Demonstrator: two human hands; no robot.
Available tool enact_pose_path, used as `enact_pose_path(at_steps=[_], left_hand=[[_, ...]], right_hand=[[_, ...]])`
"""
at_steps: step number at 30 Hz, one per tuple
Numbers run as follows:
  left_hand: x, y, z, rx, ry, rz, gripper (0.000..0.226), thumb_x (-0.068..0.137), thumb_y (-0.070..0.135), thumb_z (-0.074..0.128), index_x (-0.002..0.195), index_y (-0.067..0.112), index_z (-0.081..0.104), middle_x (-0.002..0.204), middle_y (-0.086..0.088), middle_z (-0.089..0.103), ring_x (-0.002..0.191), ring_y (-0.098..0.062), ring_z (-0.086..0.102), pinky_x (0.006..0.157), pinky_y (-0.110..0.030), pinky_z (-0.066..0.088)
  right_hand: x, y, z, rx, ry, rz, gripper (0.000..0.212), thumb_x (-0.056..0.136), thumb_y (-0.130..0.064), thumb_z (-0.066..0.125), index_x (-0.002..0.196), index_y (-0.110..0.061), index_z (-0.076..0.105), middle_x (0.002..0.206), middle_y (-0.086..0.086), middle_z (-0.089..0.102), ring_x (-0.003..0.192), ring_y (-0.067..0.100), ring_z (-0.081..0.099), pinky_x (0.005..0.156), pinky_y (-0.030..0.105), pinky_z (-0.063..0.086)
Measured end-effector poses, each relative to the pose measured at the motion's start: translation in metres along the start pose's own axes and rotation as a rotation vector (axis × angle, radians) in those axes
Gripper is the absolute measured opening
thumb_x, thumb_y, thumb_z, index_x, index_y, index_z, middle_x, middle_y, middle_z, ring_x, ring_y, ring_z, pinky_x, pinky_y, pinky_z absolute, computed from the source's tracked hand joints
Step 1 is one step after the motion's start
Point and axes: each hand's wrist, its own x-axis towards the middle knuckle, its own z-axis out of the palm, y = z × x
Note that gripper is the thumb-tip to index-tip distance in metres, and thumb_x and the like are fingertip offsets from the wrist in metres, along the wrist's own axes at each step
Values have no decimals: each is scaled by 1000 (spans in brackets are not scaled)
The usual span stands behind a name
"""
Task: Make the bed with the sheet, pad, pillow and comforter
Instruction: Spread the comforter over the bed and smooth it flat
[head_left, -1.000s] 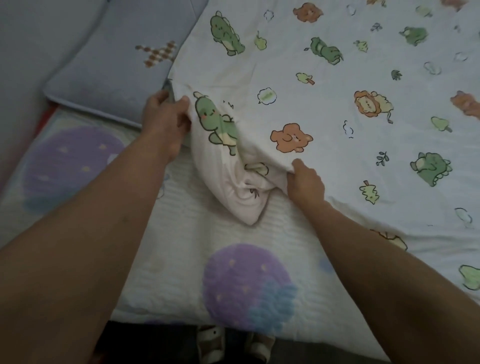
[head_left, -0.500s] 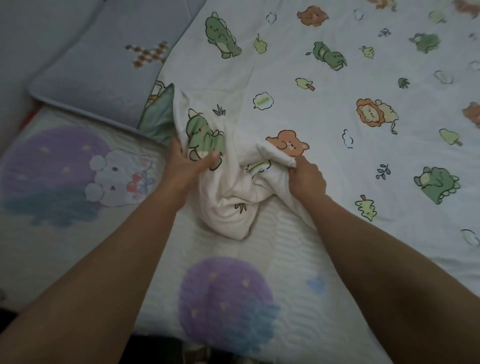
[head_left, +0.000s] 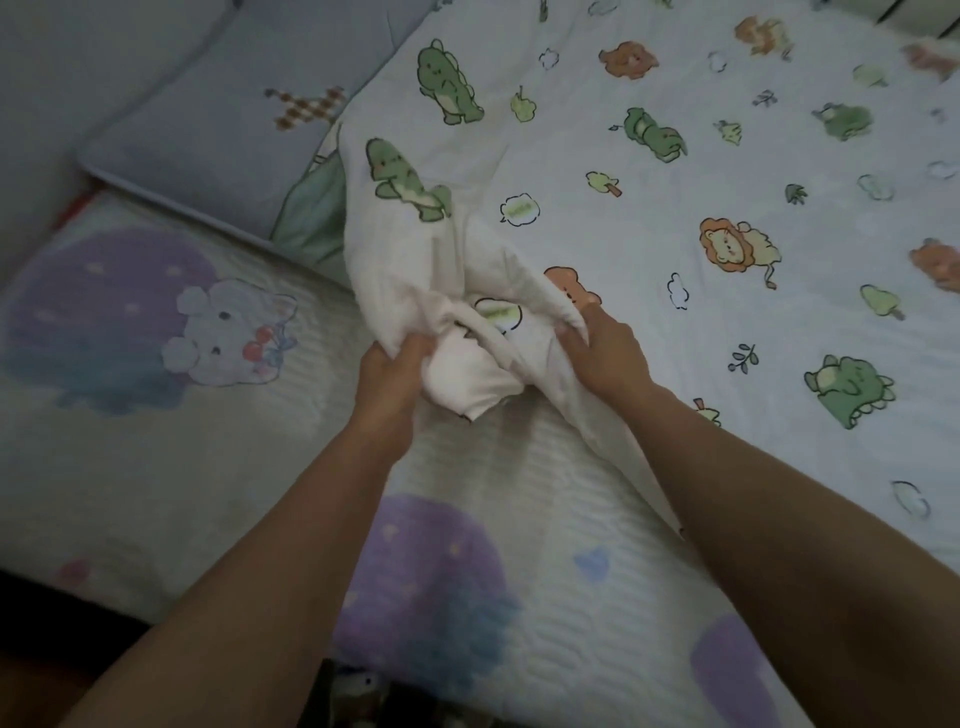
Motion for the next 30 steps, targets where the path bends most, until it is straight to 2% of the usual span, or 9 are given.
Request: enact_pose_path(at_steps=[3, 8, 14, 17, 19, 21, 23, 25, 30], left_hand=[[-9, 39, 13, -66, 73, 55, 6, 84, 16, 62, 89, 18, 60, 92, -2, 67, 90, -20, 65, 79, -34, 53], [-17, 91, 15, -109, 156, 124, 25, 84, 17, 61, 108, 18, 52, 91, 5, 60, 81, -10, 59, 73, -29, 52], [-32, 131, 0, -146, 99, 45, 25, 84, 10, 58, 109, 9, 52, 88, -4, 57, 75, -17, 58, 61, -26, 51], [-35, 137, -29, -68, 90, 35, 25, 83, 8, 57, 107, 8, 53, 87, -6, 56, 70, -19, 58, 49, -23, 49], [-34, 138, -51, -2, 101, 25, 32, 82, 8, 56, 114, 7, 54, 87, -7, 56, 68, -19, 57, 40, -21, 47], [-35, 136, -79, 113, 126, 23, 41, 81, 12, 58, 120, 6, 50, 100, -10, 57, 77, -22, 59, 46, -24, 51], [-36, 130, -108, 256, 137, 9, 55, 75, 18, 61, 127, 11, 46, 119, -12, 55, 95, -27, 58, 68, -34, 55], [-42, 125, -136, 428, 138, 41, 57, 79, 15, 59, 132, 18, 41, 131, -9, 48, 106, -26, 51, 83, -35, 47], [-58, 112, -201, 934, -63, 164, 84, 84, -3, 49, 151, 35, 14, 154, -5, 27, 135, -28, 35, 101, -27, 31]], right_hand=[[-15, 3, -11, 36, 4, -94, 51, 92, -40, 52, 135, -14, 40, 126, 11, 55, 111, 32, 54, 89, 42, 45], [-64, -2, -18, -155, 278, -357, 66, 65, -26, 59, 128, -16, 43, 130, 6, 42, 115, 26, 41, 89, 35, 28], [-90, -20, -3, -544, 164, -304, 59, 66, -31, 71, 120, -18, 51, 116, 6, 48, 102, 31, 47, 81, 39, 36], [-92, -38, 2, -412, 160, -229, 37, 73, -17, 58, 109, -10, 62, 103, 15, 58, 95, 37, 54, 77, 41, 39], [-99, -44, 1, -326, 56, -291, 45, 68, -17, 46, 108, -6, 64, 100, 18, 58, 91, 39, 56, 73, 43, 46], [-117, -53, -2, -322, -68, -338, 43, 74, -20, 44, 111, -8, 63, 106, 16, 57, 97, 36, 54, 73, 43, 47], [-139, -65, -6, -311, -171, -334, 25, 88, -23, 49, 106, -11, 62, 107, 12, 57, 100, 30, 53, 76, 39, 45], [-164, -84, -4, -233, -338, -286, 14, 93, -27, 54, 82, -21, 58, 93, 7, 59, 91, 26, 54, 76, 36, 43], [-213, -130, 28, -61, -678, -156, 39, 88, -17, 60, 56, -22, 38, 60, -8, 44, 67, 17, 43, 59, 29, 32]])
